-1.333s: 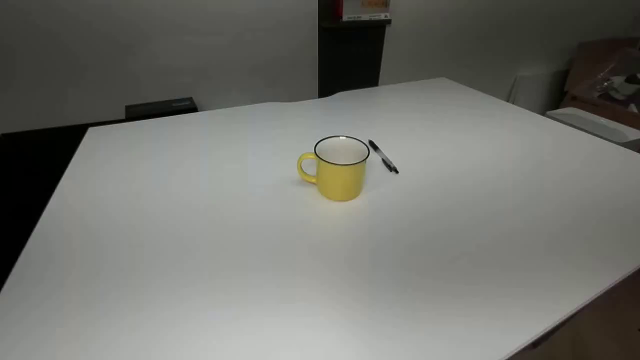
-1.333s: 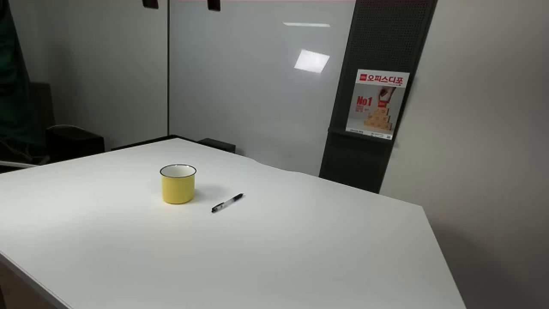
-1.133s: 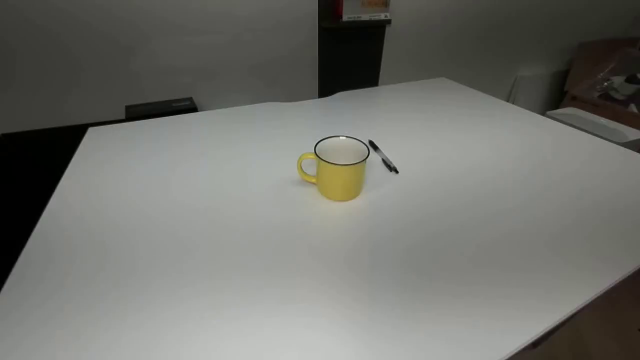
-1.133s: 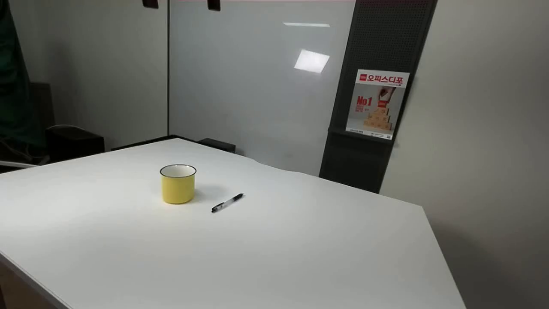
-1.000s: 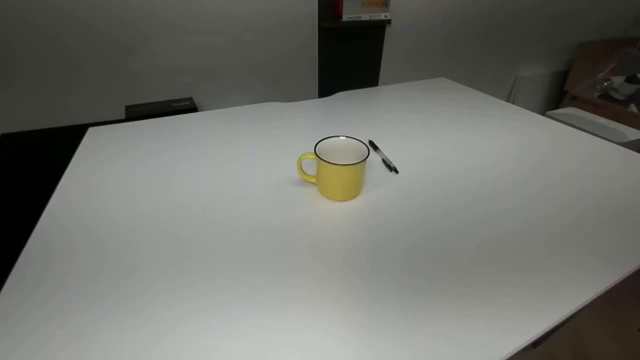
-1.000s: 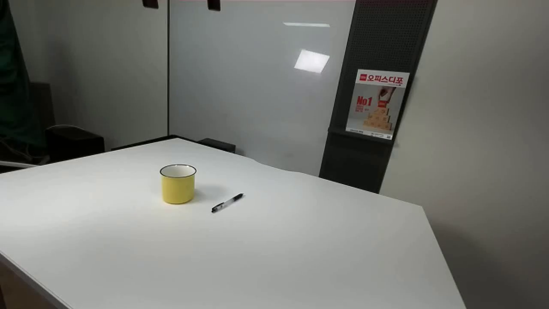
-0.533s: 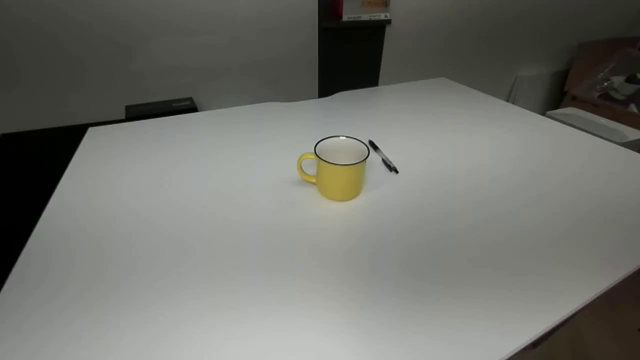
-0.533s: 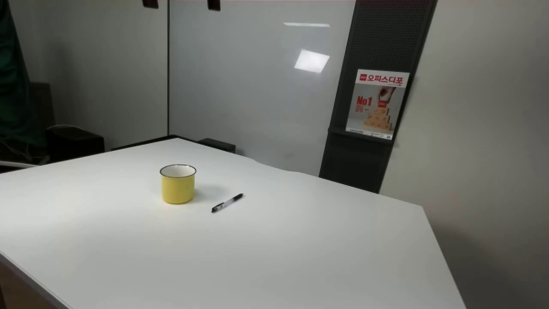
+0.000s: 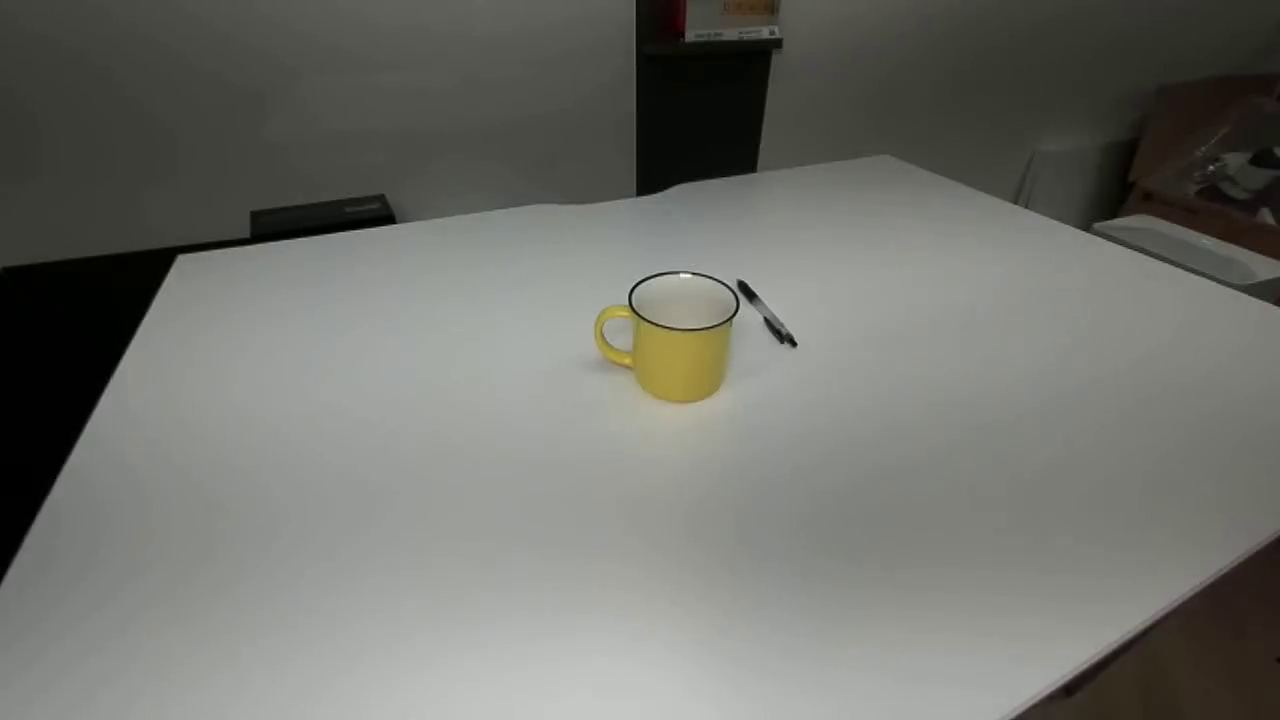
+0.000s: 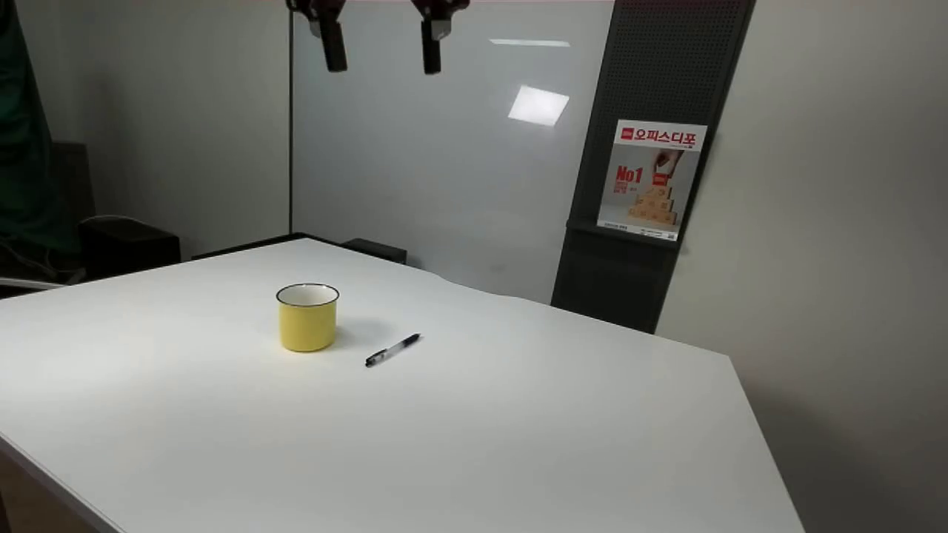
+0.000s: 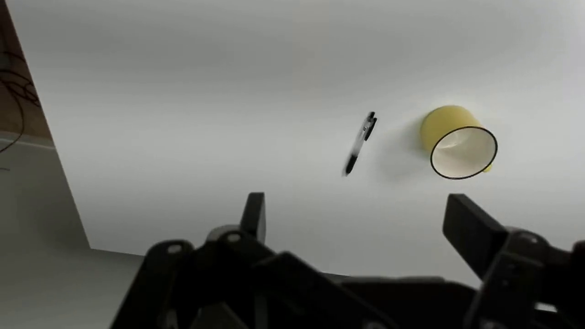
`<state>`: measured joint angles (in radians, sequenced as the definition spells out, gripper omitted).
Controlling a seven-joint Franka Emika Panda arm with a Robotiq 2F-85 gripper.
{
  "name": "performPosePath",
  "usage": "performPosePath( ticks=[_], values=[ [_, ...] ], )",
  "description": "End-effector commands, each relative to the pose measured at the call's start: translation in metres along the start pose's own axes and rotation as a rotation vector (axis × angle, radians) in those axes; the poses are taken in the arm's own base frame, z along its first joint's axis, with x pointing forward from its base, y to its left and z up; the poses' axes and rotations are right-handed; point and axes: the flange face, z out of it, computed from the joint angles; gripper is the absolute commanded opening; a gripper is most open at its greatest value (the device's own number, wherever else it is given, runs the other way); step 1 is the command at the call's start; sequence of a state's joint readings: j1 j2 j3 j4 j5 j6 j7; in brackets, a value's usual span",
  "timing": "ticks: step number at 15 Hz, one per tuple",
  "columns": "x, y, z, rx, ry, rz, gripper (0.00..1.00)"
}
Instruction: Put the pen in the cup
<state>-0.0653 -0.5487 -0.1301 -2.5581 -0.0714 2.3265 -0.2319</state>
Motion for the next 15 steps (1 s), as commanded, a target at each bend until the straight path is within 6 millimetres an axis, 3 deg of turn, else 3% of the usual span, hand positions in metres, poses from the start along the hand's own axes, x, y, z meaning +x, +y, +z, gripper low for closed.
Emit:
performPosePath(
  ticks=[1, 4, 7, 9, 13, 14, 15],
  values=[
    [0.033, 0.019, 0.059, -0.037, -0.031, 0.054, 1.0],
    [0.055, 0.016, 0.113, -0.09, -0.066, 0.077, 1.0],
    [0.078, 0.006, 0.153, -0.163, -0.103, 0.136, 1.0],
    [0.093, -0.004, 0.171, -0.202, -0.139, 0.199, 1.0],
    [0.106, -0.051, 0.203, -0.149, -0.243, 0.278, 1.0],
    [0.092, -0.036, 0.195, -0.162, -0.208, 0.231, 1.0],
    [0.094, -0.044, 0.2, -0.154, -0.217, 0.223, 1.0]
  ],
)
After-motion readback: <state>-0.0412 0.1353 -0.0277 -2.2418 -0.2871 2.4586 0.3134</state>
